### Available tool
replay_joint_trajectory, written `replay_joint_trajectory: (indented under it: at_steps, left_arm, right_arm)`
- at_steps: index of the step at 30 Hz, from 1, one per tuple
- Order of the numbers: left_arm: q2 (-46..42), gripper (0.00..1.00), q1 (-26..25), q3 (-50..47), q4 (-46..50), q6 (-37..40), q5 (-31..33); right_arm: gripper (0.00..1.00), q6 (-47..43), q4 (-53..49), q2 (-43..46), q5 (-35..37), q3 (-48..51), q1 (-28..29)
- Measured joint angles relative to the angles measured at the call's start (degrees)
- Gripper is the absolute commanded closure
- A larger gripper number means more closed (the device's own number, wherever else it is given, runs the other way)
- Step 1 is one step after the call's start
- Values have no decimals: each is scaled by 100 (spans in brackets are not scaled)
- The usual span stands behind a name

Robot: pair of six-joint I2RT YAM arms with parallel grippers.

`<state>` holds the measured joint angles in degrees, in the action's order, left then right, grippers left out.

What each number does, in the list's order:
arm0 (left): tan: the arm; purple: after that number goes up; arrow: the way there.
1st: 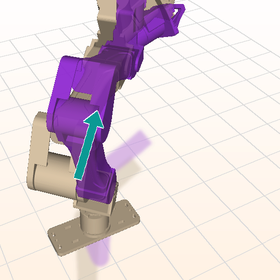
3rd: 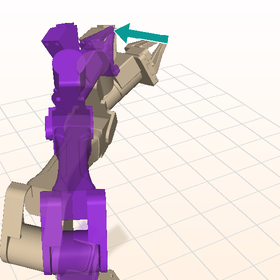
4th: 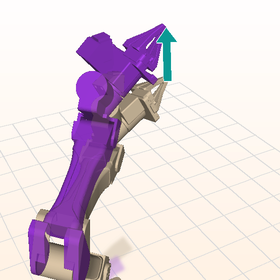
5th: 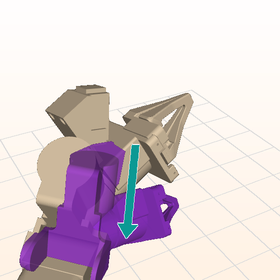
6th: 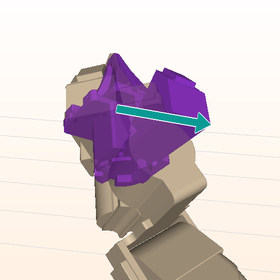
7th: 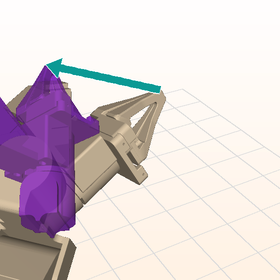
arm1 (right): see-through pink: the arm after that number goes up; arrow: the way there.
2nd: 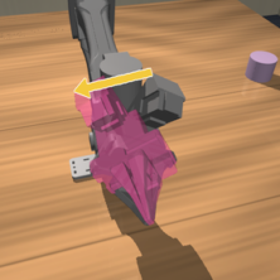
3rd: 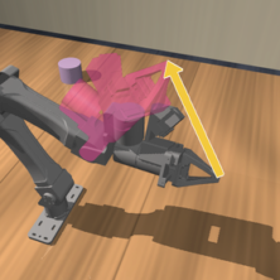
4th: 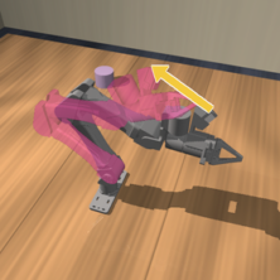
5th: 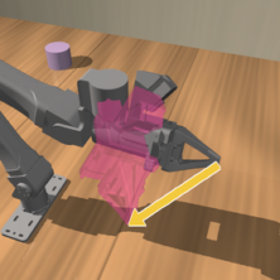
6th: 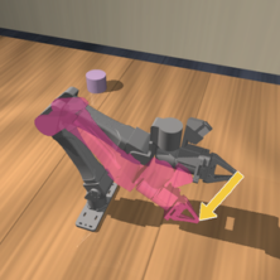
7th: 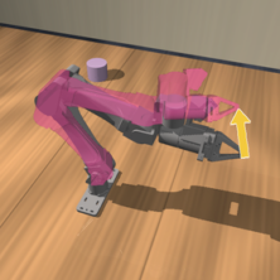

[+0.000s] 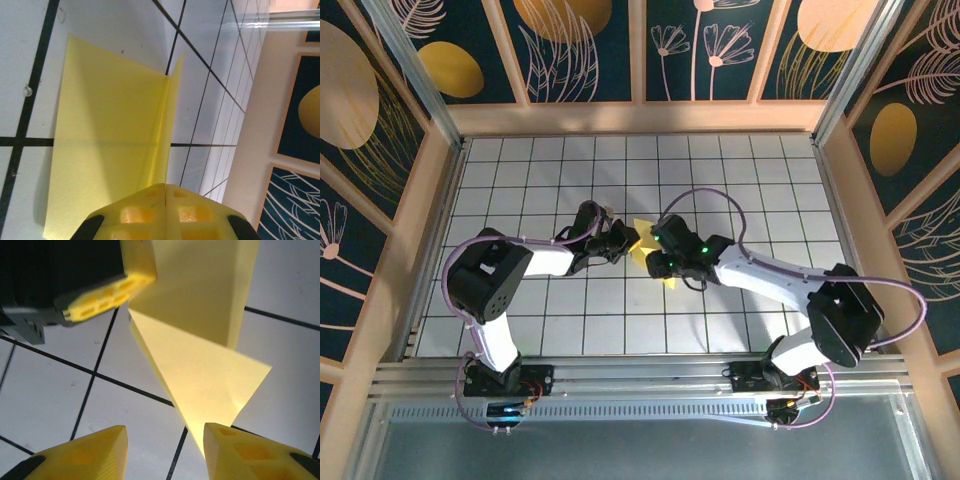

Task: Fold a paper plane with a square sheet of paper (fold left side to right side)
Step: Fourth fold the wing at the center of the table.

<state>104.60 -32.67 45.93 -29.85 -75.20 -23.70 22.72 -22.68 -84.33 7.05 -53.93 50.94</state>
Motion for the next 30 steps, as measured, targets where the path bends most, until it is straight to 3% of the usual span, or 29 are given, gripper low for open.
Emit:
replay_joint_trajectory:
  at_steps: [6,14,30]
  left_arm:
    - [0,99,-48,0,-42,-116,103]
    - [0,99,-57,0,-42,-122,131]
    - [0,98,-57,0,-39,-122,127]
  right_arm:
    - [55,59,-31,-588,717,-4,424]
    - [59,44,-22,-1064,1386,-7,507]
    - [67,-247,278,-1399,1821,-46,511]
